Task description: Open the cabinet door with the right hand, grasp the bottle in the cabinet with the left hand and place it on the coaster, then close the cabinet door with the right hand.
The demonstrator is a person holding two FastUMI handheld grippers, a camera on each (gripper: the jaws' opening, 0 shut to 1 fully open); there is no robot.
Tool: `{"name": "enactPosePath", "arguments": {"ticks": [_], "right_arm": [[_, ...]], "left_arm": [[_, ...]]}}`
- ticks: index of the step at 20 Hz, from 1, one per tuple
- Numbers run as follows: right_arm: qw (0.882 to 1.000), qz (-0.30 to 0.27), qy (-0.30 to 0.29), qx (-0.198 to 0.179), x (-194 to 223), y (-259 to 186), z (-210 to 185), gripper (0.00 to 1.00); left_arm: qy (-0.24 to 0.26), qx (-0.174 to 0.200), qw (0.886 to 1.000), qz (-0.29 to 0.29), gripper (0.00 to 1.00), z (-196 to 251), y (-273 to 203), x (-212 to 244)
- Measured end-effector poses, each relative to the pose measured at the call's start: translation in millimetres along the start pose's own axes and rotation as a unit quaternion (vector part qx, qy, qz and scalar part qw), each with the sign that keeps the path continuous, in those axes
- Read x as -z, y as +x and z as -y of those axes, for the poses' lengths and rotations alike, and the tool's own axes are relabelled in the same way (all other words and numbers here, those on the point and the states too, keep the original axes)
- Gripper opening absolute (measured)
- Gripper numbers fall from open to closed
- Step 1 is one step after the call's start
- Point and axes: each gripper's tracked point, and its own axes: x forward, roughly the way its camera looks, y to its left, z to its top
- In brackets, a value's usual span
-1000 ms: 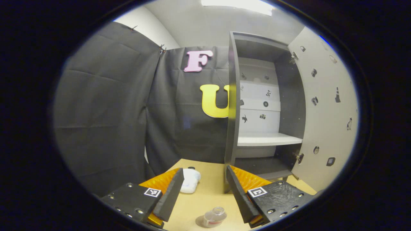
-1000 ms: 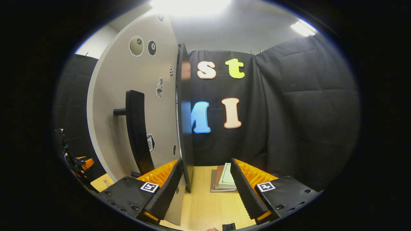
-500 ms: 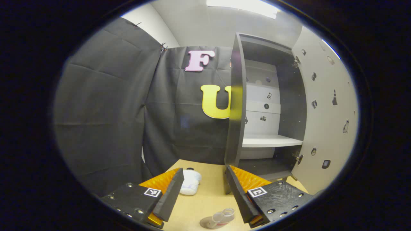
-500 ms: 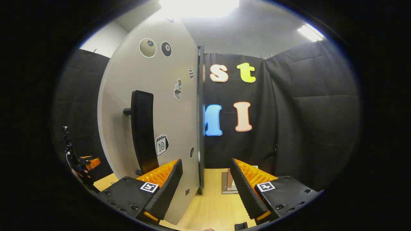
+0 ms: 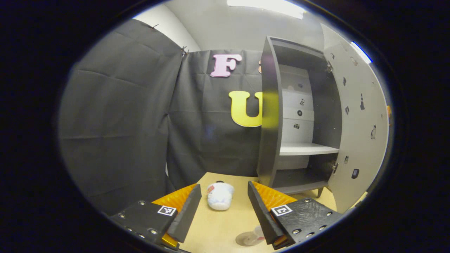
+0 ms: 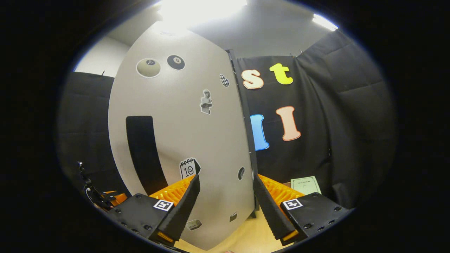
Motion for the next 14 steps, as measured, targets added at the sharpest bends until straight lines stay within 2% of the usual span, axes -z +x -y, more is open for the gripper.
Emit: {"name": "enactPosePath", "arguments": {"ticks": [1, 2, 3, 10, 14], "right_arm": [[1.000, -0.001, 0.004, -0.007, 0, 5, -6, 0.91], [1.000, -0.002, 0.004, -0.014, 1, 11, -10, 0.97], [1.000, -0.003, 0.001, -0.020, 0, 16, -15, 0.97], [0.998, -0.008, -0.012, -0.063, 8, 59, -61, 0.97], [0.997, -0.009, -0.015, -0.074, 12, 88, -79, 0.97]], "left_arm": [[-0.001, -0.003, 1.000, 0.000, 0.80, -4, -2, 0], [-0.002, -0.007, 1.000, 0.000, 0.80, -9, -3, 0], [0.000, -0.012, 1.000, 0.000, 0.82, -15, -5, -1], [-0.006, -0.041, 0.999, -0.005, 0.80, -45, -20, 5], [-0.010, -0.062, 0.998, -0.012, 0.80, -63, -32, 12]]}}
